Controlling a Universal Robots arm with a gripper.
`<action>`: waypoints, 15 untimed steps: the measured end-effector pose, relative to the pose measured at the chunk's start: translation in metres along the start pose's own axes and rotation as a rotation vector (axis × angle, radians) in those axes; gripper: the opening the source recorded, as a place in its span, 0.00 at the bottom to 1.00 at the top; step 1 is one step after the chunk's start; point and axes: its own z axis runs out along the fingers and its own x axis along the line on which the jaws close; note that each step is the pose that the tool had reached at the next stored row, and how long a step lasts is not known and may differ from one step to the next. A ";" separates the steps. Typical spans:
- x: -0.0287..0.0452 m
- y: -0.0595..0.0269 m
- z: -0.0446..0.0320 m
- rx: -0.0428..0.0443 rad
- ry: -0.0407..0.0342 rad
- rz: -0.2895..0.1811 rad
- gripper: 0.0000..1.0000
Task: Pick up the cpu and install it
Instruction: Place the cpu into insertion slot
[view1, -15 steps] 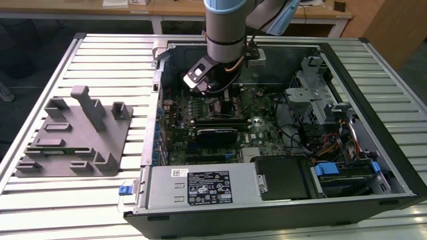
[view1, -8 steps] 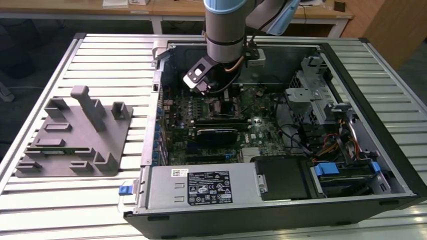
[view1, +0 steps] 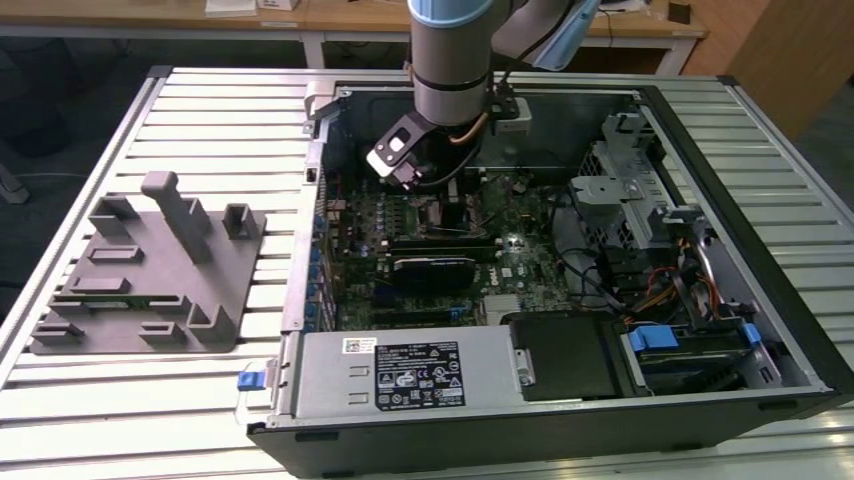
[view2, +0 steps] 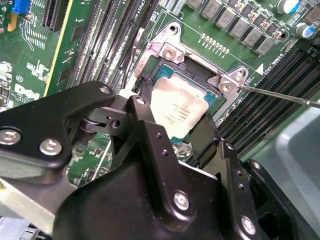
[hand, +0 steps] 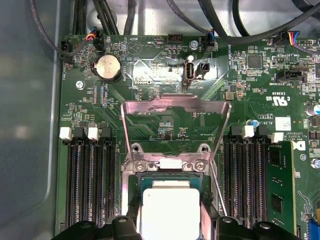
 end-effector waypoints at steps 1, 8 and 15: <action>0.0000 0.0001 0.0000 0.0000 0.0000 0.000 0.54; 0.0000 0.0003 0.0002 0.0001 -0.0002 0.000 0.54; 0.0002 0.0004 0.0008 -0.0007 0.0010 0.000 0.61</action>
